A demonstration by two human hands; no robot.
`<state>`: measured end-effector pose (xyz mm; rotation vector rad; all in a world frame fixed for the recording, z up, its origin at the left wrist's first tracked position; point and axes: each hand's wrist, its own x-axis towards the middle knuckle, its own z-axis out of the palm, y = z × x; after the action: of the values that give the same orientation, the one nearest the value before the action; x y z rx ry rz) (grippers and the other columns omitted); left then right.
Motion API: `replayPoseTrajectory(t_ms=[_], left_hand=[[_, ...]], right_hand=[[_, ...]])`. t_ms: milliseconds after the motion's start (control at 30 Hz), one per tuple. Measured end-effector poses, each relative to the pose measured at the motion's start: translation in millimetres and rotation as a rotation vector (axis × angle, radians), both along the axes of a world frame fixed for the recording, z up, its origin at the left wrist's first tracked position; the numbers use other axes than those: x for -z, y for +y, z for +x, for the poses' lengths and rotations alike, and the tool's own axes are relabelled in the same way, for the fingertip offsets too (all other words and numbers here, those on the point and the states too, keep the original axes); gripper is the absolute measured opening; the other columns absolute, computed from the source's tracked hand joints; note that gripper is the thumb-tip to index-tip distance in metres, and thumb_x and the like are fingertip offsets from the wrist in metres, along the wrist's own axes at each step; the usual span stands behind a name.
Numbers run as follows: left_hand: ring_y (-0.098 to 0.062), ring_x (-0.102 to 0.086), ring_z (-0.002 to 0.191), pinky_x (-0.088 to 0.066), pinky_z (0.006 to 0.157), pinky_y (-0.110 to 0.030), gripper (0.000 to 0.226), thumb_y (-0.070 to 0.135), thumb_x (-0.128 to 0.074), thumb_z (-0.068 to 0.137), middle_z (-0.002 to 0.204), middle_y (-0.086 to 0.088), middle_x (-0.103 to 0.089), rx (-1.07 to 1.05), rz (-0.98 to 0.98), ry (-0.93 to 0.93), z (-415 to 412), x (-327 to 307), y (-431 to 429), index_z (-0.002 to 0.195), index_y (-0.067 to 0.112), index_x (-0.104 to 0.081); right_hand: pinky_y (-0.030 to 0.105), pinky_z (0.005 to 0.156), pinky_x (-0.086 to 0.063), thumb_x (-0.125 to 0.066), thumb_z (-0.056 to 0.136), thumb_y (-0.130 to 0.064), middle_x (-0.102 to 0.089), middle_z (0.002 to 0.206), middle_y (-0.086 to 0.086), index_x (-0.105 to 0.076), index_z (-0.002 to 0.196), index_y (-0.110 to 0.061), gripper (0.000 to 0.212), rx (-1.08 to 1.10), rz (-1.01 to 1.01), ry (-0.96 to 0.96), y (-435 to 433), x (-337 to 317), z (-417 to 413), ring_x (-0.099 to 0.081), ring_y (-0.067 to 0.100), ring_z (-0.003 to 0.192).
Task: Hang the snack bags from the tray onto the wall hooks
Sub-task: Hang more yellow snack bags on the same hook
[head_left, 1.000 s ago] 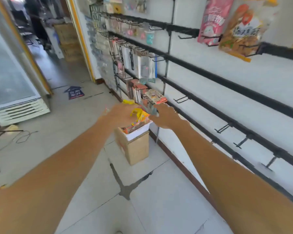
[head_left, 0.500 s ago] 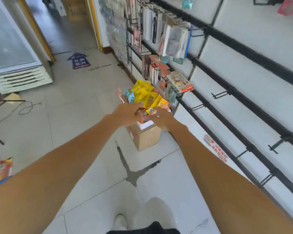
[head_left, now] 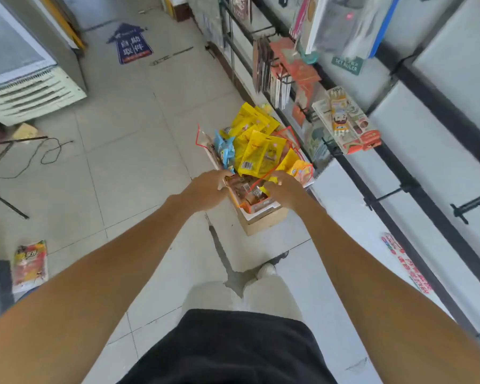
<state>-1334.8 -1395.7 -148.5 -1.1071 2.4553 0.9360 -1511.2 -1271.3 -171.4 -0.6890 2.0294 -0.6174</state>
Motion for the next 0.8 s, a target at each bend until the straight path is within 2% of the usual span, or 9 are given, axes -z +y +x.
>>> replayPoseTrajectory(t_ms=[100, 233, 300, 400, 500, 567, 633, 700, 800], left_hand=[[-0.025, -0.044, 0.134, -0.035, 0.109, -0.037, 0.045, 0.021, -0.048, 0.099, 0.145, -0.008, -0.049, 0.019, 0.011, 0.021, -26.3, 9.9, -32.8, 0.144, 0.016, -0.047], [-0.026, -0.061, 0.108, -0.049, 0.091, -0.037, 0.039, 0.018, -0.05, 0.097, 0.125, -0.009, -0.059, 0.028, 0.07, 0.024, -62.8, 33.8, -76.3, 0.136, 0.017, -0.054], [-0.025, -0.065, 0.101, -0.052, 0.085, -0.035, 0.043, 0.019, -0.05, 0.098, 0.126, -0.003, -0.058, 0.03, 0.148, -0.001, -82.1, 53.1, -95.8, 0.14, 0.02, -0.05], [-0.025, -0.05, 0.13, -0.042, 0.104, -0.039, 0.056, 0.021, -0.053, 0.097, 0.149, -0.009, -0.045, 0.188, 0.235, -0.05, -120.2, 90.0, -129.6, 0.15, 0.018, -0.034], [-0.033, -0.041, 0.136, -0.037, 0.107, -0.042, 0.066, 0.022, -0.06, 0.093, 0.149, -0.017, -0.041, 0.334, 0.252, -0.078, -156.5, 123.0, -149.6, 0.152, 0.013, -0.032], [-0.036, -0.039, 0.136, -0.037, 0.107, -0.045, 0.075, 0.025, -0.063, 0.087, 0.151, -0.018, -0.038, 0.332, 0.266, -0.122, -172.1, 143.6, -161.0, 0.153, 0.014, -0.028], [-0.035, -0.039, 0.137, -0.042, 0.104, -0.048, 0.094, 0.036, -0.062, 0.073, 0.154, -0.015, -0.033, 0.331, 0.295, -0.168, -180.8, 170.7, -174.9, 0.155, 0.019, -0.019], [-0.035, -0.036, 0.141, -0.043, 0.104, -0.047, 0.105, 0.036, -0.062, 0.071, 0.16, -0.015, -0.023, 0.323, 0.328, -0.206, -186.5, 190.3, -186.1, 0.157, 0.02, -0.006], [-0.039, -0.055, 0.119, -0.053, 0.073, -0.038, 0.106, 0.013, -0.063, 0.085, 0.155, -0.028, -0.025, 0.289, 0.373, -0.242, -194.1, 197.4, -189.8, 0.155, 0.018, 0.017]], right_hand=[[0.035, 0.093, -0.044, -0.05, 0.099, -0.025, -0.053, 0.138, 0.011, -0.042, 0.146, -0.018, 0.047, 0.045, 0.008, -0.042, -33.2, 8.6, -20.9, -0.056, 0.028, 0.117], [0.031, 0.088, -0.04, -0.054, 0.098, -0.027, -0.052, 0.143, 0.005, -0.038, 0.15, -0.019, 0.055, 0.112, 0.029, -0.101, -74.8, 34.3, -42.7, -0.054, 0.025, 0.122], [0.031, 0.087, -0.04, -0.056, 0.096, -0.031, -0.054, 0.142, 0.004, -0.044, 0.146, -0.021, 0.052, 0.154, 0.071, -0.132, -95.3, 54.4, -52.5, -0.055, 0.026, 0.121], [0.032, 0.082, -0.041, -0.057, 0.096, -0.027, -0.057, 0.12, 0.005, -0.052, 0.134, -0.014, 0.041, 0.245, 0.119, -0.161, -133.4, 88.7, -66.9, -0.056, 0.025, 0.104], [0.039, 0.078, -0.043, -0.056, 0.076, -0.039, -0.058, 0.121, 0.011, -0.056, 0.118, -0.011, 0.051, 0.353, 0.146, -0.094, -161.1, 131.6, -74.1, -0.052, 0.024, 0.096], [0.043, 0.087, -0.046, -0.058, 0.075, -0.036, -0.051, 0.132, 0.02, -0.049, 0.127, -0.011, 0.059, 0.421, 0.23, -0.051, -171.3, 160.7, -74.8, -0.053, 0.032, 0.112], [0.046, 0.096, -0.048, -0.063, 0.082, -0.027, -0.04, 0.149, 0.022, -0.025, 0.151, -0.013, 0.08, 0.508, 0.336, 0.019, -183.2, 176.0, -76.8, -0.047, 0.04, 0.13], [0.048, 0.103, -0.047, -0.068, 0.08, -0.03, -0.036, 0.155, 0.019, -0.003, 0.157, -0.015, 0.102, 0.579, 0.379, 0.138, -193.2, 190.5, -84.4, -0.038, 0.038, 0.141], [0.044, 0.106, -0.044, -0.073, 0.083, -0.041, -0.03, 0.16, 0.014, -0.006, 0.157, -0.01, 0.105, 0.648, 0.429, 0.179, -201.2, 201.5, -85.0, -0.034, 0.034, 0.144]])
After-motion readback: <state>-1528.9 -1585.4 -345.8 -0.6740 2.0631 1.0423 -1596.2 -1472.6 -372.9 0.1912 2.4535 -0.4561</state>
